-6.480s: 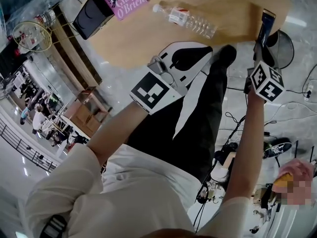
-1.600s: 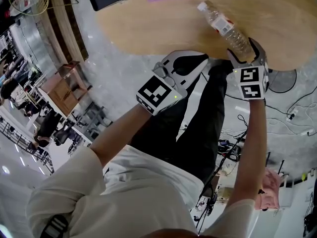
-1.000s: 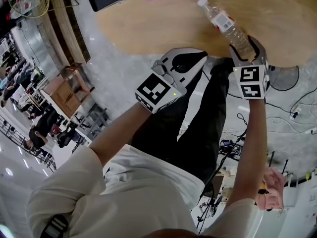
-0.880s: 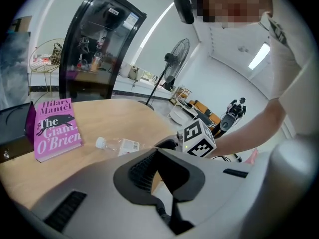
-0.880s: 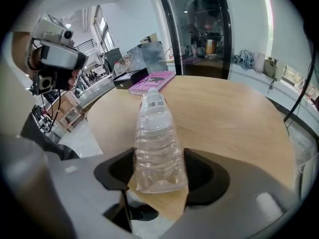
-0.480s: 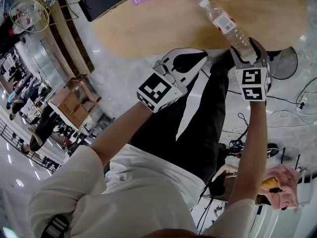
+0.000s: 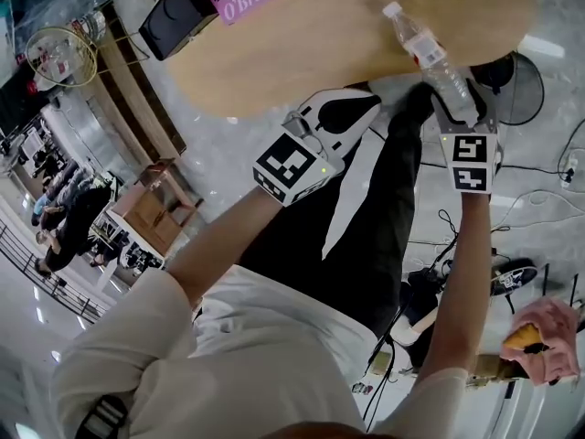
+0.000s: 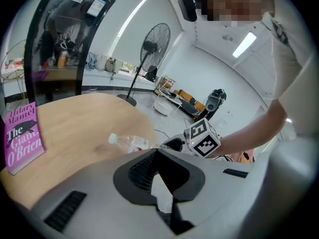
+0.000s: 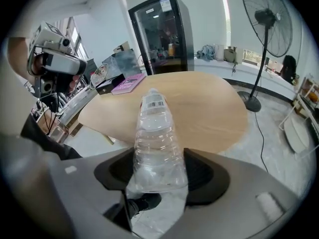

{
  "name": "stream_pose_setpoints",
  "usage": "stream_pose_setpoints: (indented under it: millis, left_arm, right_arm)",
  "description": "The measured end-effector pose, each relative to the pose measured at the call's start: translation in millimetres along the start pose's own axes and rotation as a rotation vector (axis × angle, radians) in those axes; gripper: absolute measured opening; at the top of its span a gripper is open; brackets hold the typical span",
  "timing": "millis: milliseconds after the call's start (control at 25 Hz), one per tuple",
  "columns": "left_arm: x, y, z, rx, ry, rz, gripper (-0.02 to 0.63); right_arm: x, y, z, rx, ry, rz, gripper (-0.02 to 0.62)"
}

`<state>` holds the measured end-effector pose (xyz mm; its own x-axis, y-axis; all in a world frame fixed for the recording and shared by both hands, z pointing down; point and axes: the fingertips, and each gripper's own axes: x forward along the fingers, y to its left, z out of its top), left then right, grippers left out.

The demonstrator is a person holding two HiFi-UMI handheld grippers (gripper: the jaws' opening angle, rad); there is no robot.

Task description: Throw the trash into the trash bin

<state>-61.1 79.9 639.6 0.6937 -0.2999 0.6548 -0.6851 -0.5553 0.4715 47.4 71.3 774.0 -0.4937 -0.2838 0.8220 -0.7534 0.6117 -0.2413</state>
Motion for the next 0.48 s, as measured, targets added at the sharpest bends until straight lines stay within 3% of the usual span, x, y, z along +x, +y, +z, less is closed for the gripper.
stream_pose_setpoints:
  millis: [480]
  left_arm:
    - [42, -50, 4, 0.098, 0.072, -0.090, 0.006]
  right_arm:
    - [-51, -52, -66, 0.214, -0.036, -0.125, 0.308]
